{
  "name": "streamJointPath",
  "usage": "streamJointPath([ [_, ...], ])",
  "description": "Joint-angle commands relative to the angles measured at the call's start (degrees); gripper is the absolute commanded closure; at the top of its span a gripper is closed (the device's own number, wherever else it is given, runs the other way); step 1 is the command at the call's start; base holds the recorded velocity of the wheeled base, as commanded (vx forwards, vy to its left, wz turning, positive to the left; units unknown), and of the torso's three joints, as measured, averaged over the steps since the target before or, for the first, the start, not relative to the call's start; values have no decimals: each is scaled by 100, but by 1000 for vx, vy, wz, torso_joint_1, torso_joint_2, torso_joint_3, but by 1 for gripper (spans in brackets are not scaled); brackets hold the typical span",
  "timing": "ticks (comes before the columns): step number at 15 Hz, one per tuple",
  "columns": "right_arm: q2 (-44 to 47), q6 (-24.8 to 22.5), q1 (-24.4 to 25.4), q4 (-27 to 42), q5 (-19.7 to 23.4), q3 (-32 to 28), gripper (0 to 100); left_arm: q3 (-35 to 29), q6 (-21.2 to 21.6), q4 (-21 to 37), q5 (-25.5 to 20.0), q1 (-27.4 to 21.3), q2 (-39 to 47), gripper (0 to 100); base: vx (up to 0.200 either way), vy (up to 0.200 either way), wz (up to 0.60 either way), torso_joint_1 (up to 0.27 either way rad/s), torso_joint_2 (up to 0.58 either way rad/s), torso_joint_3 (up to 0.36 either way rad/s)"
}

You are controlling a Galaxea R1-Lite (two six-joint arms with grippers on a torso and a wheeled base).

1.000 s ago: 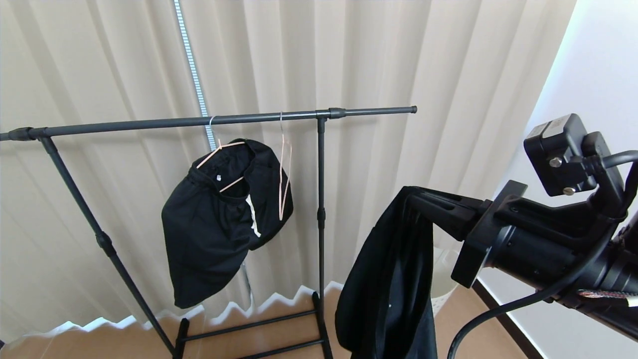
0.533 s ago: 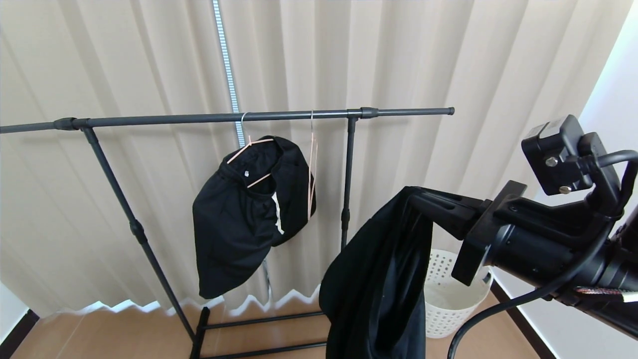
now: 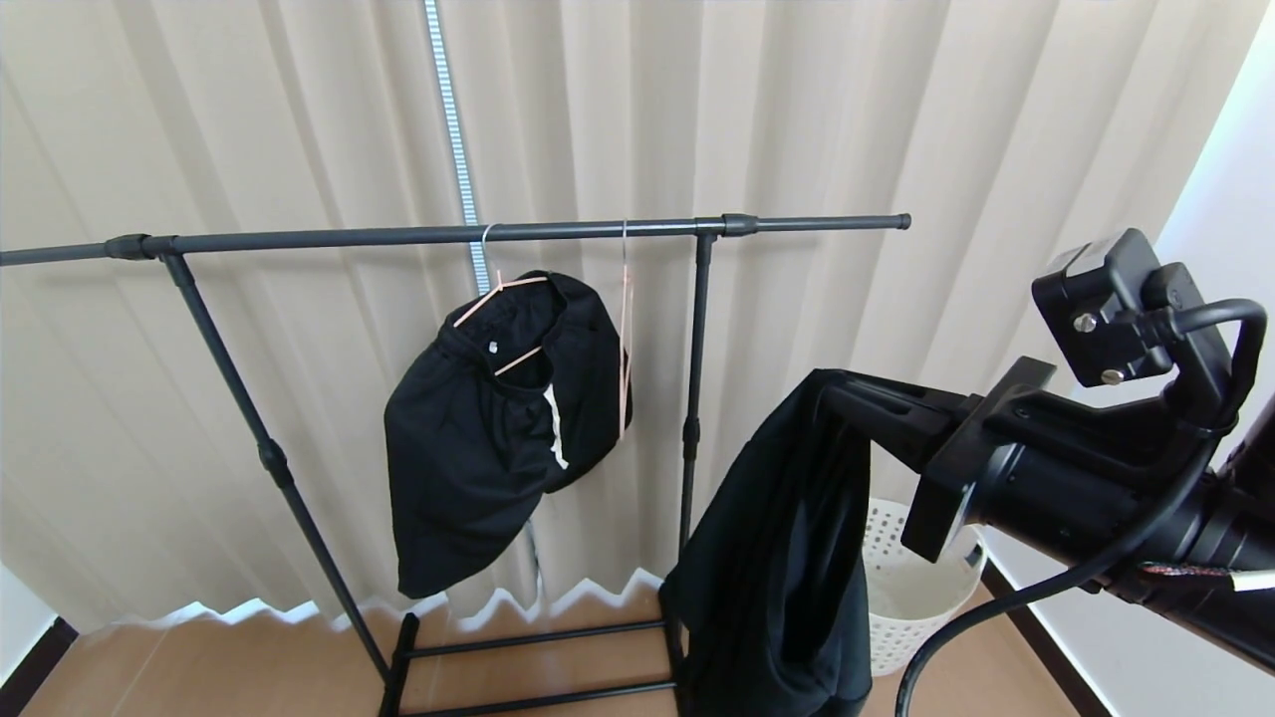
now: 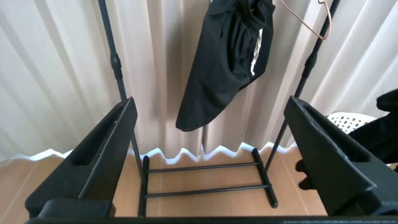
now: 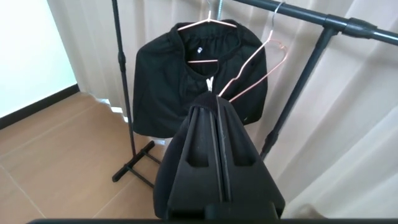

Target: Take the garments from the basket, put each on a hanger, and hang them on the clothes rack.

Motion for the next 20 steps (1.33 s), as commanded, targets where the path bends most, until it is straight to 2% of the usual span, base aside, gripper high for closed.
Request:
streamJointPath([
  [1, 102, -13, 9, 105, -283, -131, 100, 0, 56, 2, -119, -85, 635, 0, 0, 0, 0, 0, 0, 0],
  [2, 207, -13, 9, 237, -432, -245, 100, 0, 74, 2, -119, -85, 898, 0, 0, 0, 0, 0, 0, 0],
  [4, 541, 31, 9, 896, -925, -729, 100, -26, 91, 28, -119, -103, 2357, 0, 0, 0, 0, 0, 0, 0],
  [5, 743, 128, 1, 1098, -1100, -948, 100, -167, 47, -60, -225, -208, 2867, 0, 0, 0, 0, 0, 0, 0],
  [6, 1024, 303, 1, 1291, -1320, -1221, 100, -580, -155, -130, -515, -331, 3553, 0, 0, 0, 0, 0, 0, 0],
  [7, 1288, 356, 1, 1388, -1408, -1476, 100, -896, -498, -148, -638, -419, 4045, 0, 0, 0, 0, 0, 0, 0],
  [10, 2246, 259, -237, 1485, -1426, -2469, 100, -2443, -2334, -148, -761, -1852, 5978, 0, 0, 0, 0, 0, 0, 0],
  [11, 2360, 242, -254, 1485, -1399, -2645, 100, -2848, -2660, -148, -761, -2150, 6409, 0, 0, 0, 0, 0, 0, 0],
  [14, 2659, 400, -254, 1370, -1426, -2759, 100, -3929, -3020, -156, -796, -2687, 7754, 0, 0, 0, 0, 0, 0, 0],
  [16, 2791, 1007, -245, 1370, -1487, -2750, 100, -4948, -3846, -95, -778, -2959, 9081, 0, 0, 0, 0, 0, 0, 0],
  [18, 2870, 1042, -237, 1370, -1874, -2891, 100, -5414, -3987, 142, -796, -2959, 9731, 0, 0, 0, 0, 0, 0, 0],
  [19, 2879, 1050, -237, 1370, -1927, -2891, 100, -5458, -4013, 160, -796, -2959, 9793, 0, 0, 0, 0, 0, 0, 0],
  [20, 2879, 1086, -193, 1370, -2085, -2873, 100, -5643, -4198, 204, -787, -2959, 10048, 0, 0, 0, 0, 0, 0, 0],
])
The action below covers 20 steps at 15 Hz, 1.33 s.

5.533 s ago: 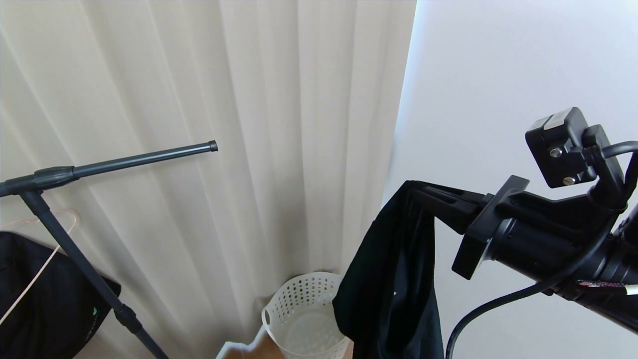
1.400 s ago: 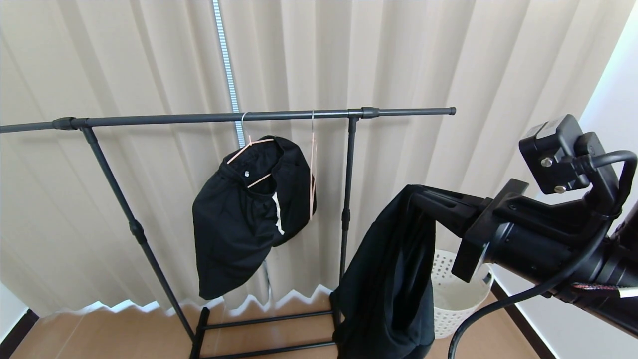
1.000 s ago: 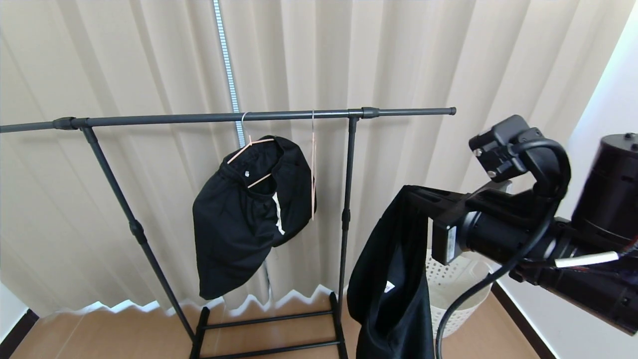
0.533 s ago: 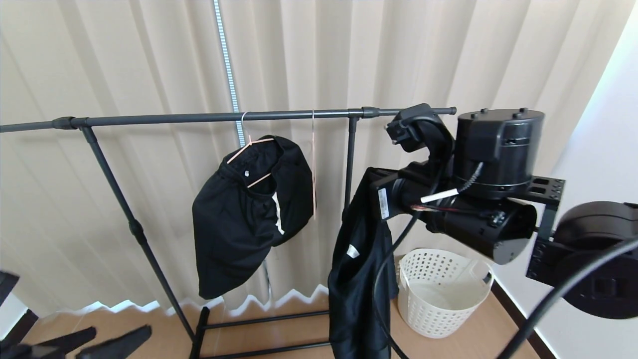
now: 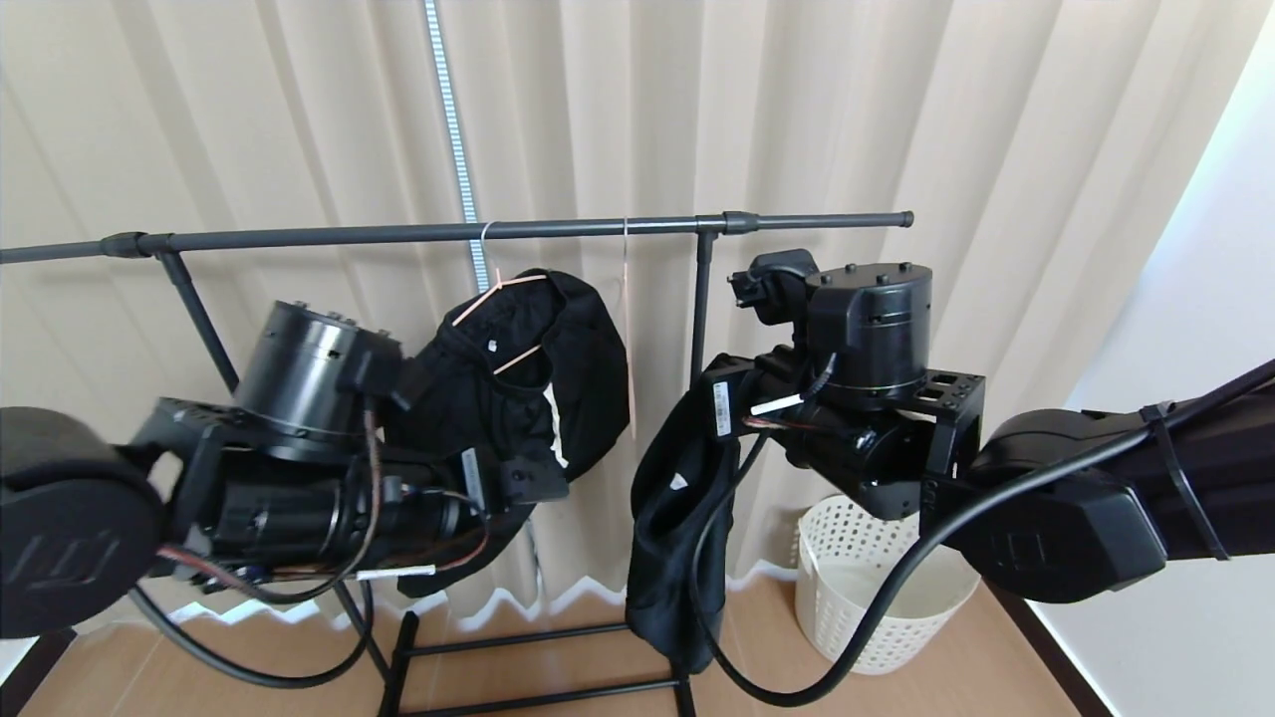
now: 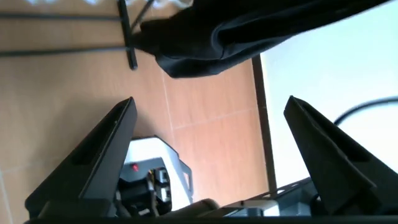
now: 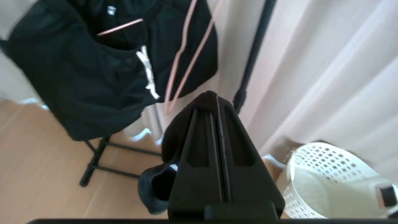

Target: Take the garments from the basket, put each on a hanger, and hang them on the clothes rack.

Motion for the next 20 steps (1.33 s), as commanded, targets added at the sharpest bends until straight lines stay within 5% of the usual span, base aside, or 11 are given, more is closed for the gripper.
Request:
streamJointPath([
  [1, 53, 117, 176, -1, -170, -4, 100, -530, -317, 190, 38, -153, 1090, 0, 0, 0, 0, 0, 0, 0],
  [5, -9, 258, 440, -335, -399, 260, 100, -47, -757, 349, 47, -443, 1064, 0, 0, 0, 0, 0, 0, 0],
  [11, -35, 328, 536, -432, -618, 418, 100, 138, -757, 234, 82, -610, 774, 0, 0, 0, 0, 0, 0, 0],
  [20, -17, 355, 765, -810, -697, 506, 100, 911, -651, -1040, 811, -1129, 677, 0, 0, 0, 0, 0, 0, 0],
])
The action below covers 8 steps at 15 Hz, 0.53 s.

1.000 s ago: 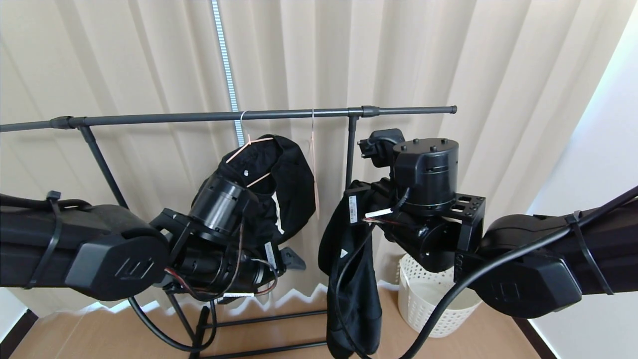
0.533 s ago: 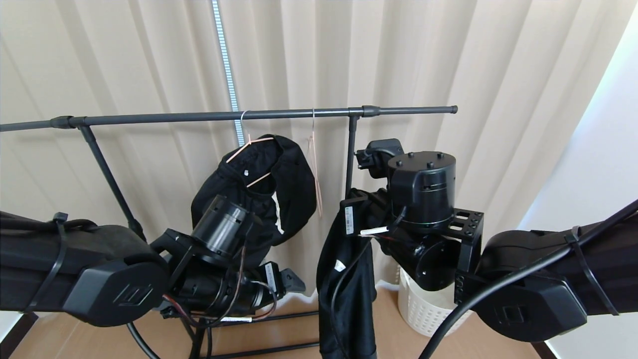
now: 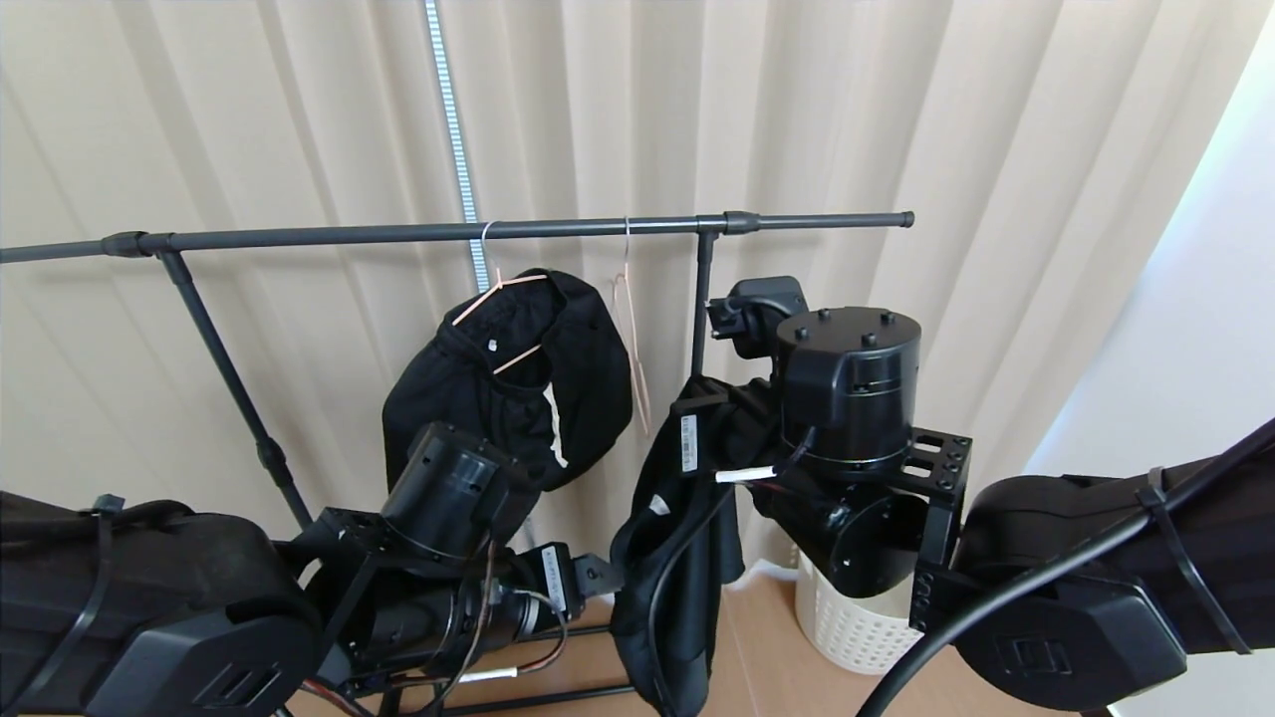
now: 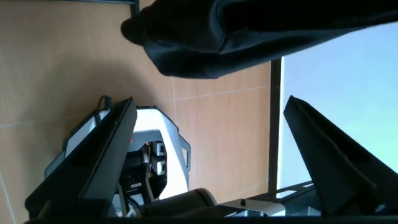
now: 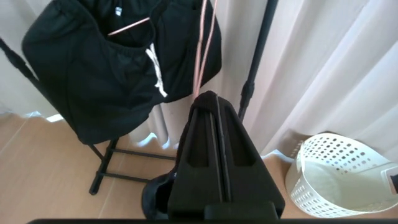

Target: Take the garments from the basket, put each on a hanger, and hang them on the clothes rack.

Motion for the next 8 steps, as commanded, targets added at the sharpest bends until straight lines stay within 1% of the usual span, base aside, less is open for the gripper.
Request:
streamJointPath([
  [1, 23, -16, 111, -159, -82, 18, 100, 27, -5, -32, 151, -123, -51, 0, 0, 0, 0, 0, 0, 0],
  [2, 14, -16, 199, -203, -187, 9, 100, 10, 13, -50, 213, -167, -42, 0, 0, 0, 0, 0, 0, 0],
  [4, 23, -16, 322, -212, -222, 0, 100, -52, 153, -208, 257, -255, -16, 0, 0, 0, 0, 0, 0, 0],
  [5, 5, -16, 383, -212, -240, 9, 100, -96, 426, -402, 327, -290, 11, 0, 0, 0, 0, 0, 0, 0],
  [6, 5, -16, 383, -212, -240, 9, 100, -96, 426, -402, 327, -290, 11, 0, 0, 0, 0, 0, 0, 0],
  [7, -30, -7, 401, -221, -363, -18, 100, -228, 680, -656, 529, -299, 310, 0, 0, 0, 0, 0, 0, 0],
  [8, -30, -7, 401, -247, -363, -26, 100, -298, 672, -665, 599, -282, 442, 0, 0, 0, 0, 0, 0, 0],
])
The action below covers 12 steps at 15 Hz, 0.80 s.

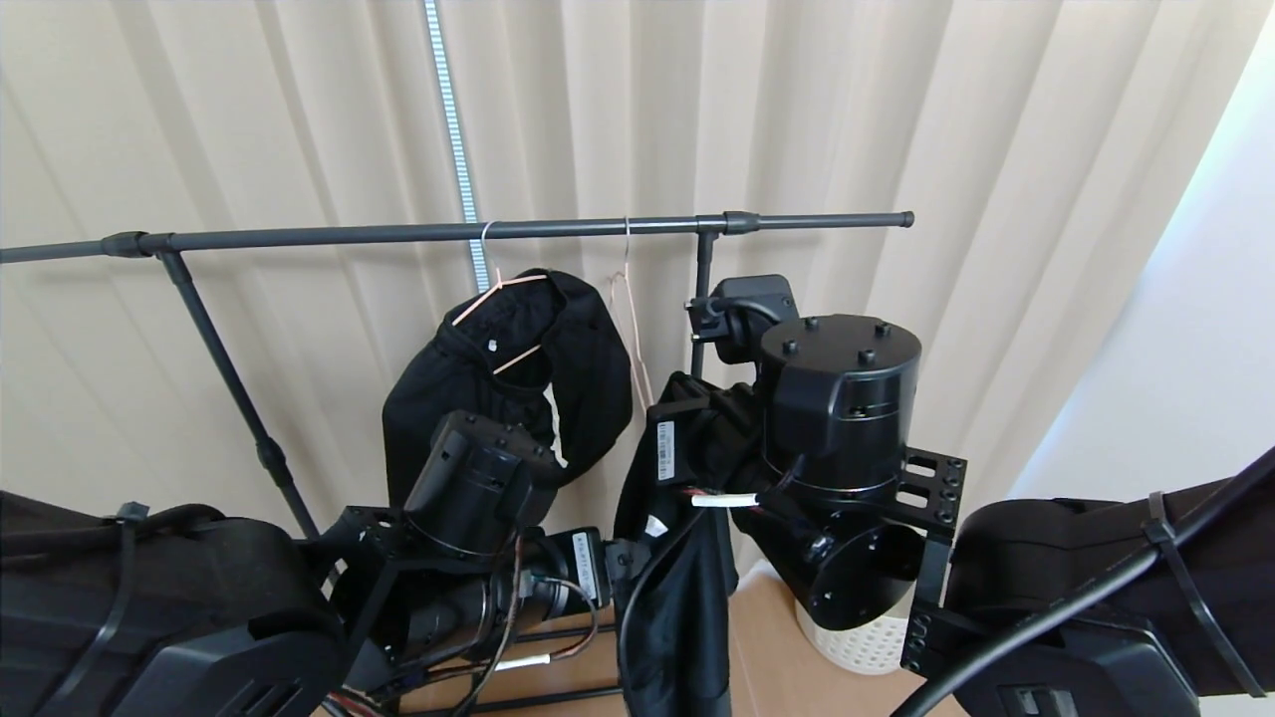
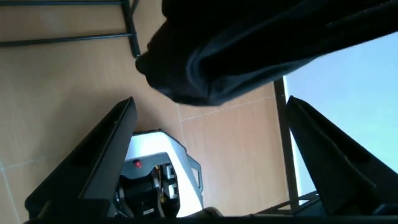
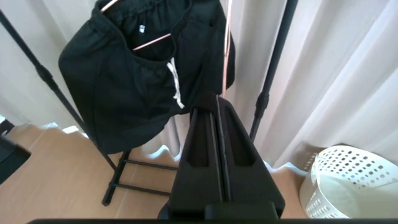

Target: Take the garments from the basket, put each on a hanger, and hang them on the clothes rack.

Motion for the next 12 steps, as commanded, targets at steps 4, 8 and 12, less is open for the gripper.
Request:
streamJointPath([
  [4, 15, -16, 135, -332, -16, -3, 100, -199, 42, -276, 303, -15, 517, 0, 0, 0, 0, 0, 0, 0],
  [8, 24, 1, 205, -534, -16, 15, 100, -225, -196, -645, 698, -41, 957, 0, 0, 0, 0, 0, 0, 0],
  [12, 6, -16, 197, -666, -86, -12, 100, -58, -196, -645, 734, -296, 992, 0, 0, 0, 0, 0, 0, 0],
])
